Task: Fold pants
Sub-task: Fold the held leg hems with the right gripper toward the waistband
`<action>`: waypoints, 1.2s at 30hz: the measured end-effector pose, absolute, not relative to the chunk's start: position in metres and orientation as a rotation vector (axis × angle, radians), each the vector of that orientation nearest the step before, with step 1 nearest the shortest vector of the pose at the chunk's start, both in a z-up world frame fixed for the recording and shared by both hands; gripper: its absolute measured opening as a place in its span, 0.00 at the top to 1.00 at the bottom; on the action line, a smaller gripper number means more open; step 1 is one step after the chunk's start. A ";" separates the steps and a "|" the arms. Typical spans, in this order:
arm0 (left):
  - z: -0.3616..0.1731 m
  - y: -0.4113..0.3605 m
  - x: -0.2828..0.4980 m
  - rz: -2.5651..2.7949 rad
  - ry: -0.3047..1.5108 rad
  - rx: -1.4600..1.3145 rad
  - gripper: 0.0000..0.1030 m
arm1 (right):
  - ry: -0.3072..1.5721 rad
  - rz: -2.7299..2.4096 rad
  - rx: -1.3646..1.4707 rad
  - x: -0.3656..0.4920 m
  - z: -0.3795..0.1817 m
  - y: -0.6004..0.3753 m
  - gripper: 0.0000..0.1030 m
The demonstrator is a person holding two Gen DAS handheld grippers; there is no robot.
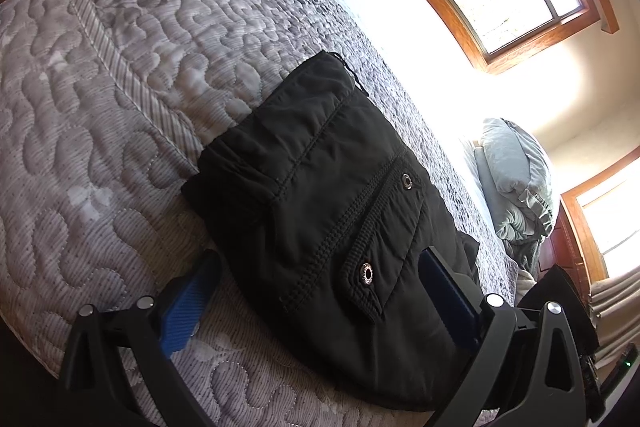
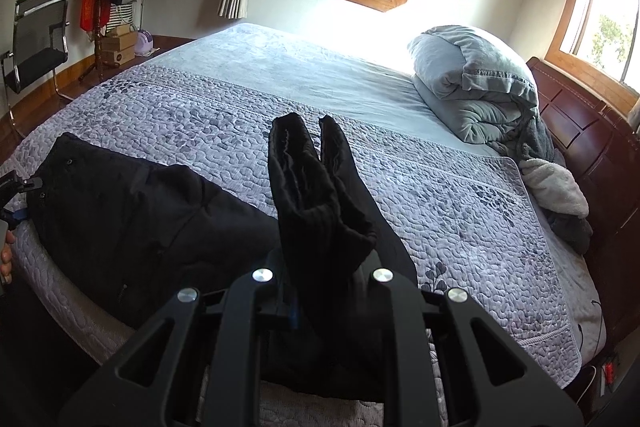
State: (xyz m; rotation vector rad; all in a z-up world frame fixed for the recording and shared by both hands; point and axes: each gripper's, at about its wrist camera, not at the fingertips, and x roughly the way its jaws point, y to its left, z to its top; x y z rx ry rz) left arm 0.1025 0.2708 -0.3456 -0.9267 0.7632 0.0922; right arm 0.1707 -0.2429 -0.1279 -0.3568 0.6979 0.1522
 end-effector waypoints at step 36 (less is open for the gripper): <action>-0.346 0.274 0.100 0.082 0.761 -0.928 0.04 | 0.786 0.224 -0.584 0.170 -0.201 -0.183 0.85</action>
